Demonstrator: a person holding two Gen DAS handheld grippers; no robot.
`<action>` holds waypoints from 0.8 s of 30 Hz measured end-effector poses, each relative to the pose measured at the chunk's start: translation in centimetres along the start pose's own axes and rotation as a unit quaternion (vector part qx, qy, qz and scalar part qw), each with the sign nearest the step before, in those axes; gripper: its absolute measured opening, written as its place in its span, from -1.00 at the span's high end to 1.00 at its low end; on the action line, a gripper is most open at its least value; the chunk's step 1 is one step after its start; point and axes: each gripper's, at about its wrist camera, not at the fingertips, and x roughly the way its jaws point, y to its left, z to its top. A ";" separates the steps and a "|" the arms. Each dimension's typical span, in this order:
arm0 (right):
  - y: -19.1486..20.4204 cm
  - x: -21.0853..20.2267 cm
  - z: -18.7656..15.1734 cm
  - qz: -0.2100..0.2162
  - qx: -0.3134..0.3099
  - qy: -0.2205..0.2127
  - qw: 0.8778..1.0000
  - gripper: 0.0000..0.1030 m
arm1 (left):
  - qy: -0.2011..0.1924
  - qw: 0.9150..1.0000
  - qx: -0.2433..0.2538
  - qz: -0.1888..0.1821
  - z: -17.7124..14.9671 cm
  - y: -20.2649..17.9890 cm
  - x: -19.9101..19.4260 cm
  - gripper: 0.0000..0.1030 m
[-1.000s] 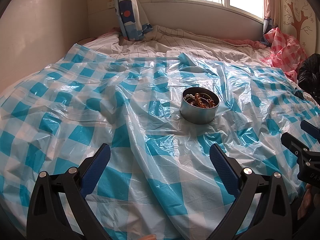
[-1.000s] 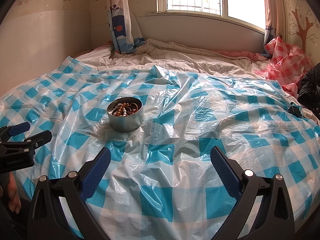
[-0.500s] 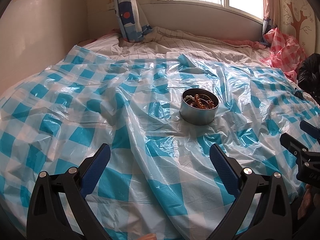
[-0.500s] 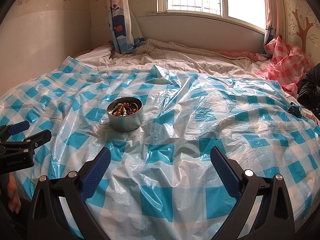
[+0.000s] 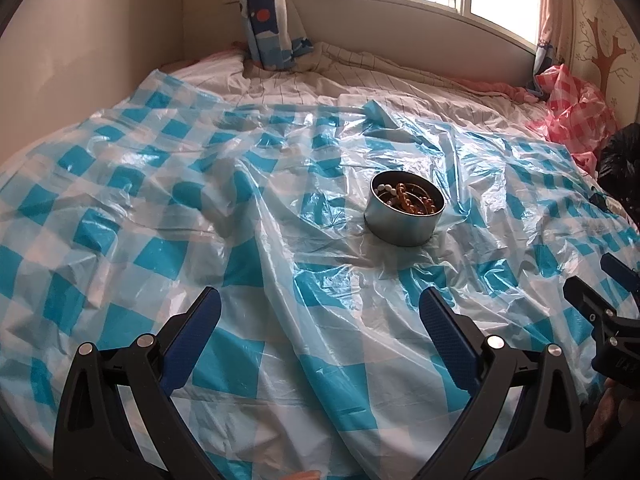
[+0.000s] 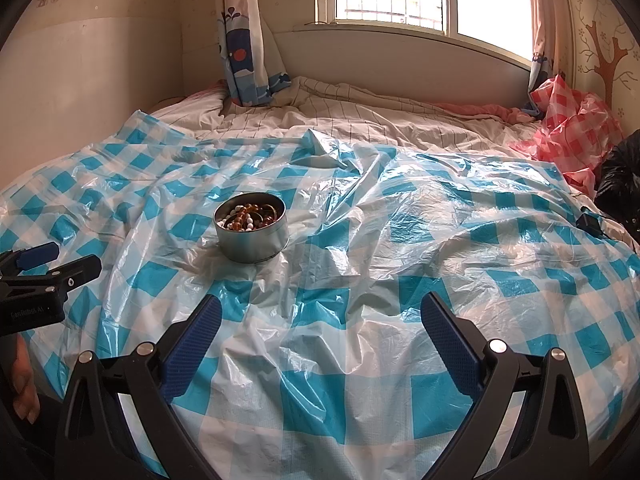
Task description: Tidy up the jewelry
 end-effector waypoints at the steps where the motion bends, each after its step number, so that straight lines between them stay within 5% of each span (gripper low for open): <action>1: 0.0 0.0 0.0 0.000 0.000 0.000 1.000 -0.85 | 0.001 1.000 -0.003 -0.002 -0.1 0.1 0.0 -0.85; 15: 0.1 0.0 -0.1 -0.001 -0.001 0.000 1.000 -0.85 | 0.007 1.000 -0.007 -0.018 -0.1 0.7 0.5 -0.85; 21: 0.1 0.1 0.0 0.000 -0.002 0.000 1.000 -0.85 | -0.002 0.999 -0.014 0.051 -0.2 0.8 0.2 -0.85; 24: 0.1 0.0 0.0 -0.001 -0.002 0.000 1.000 -0.85 | -0.012 0.999 -0.002 0.050 -0.3 0.3 -0.2 -0.85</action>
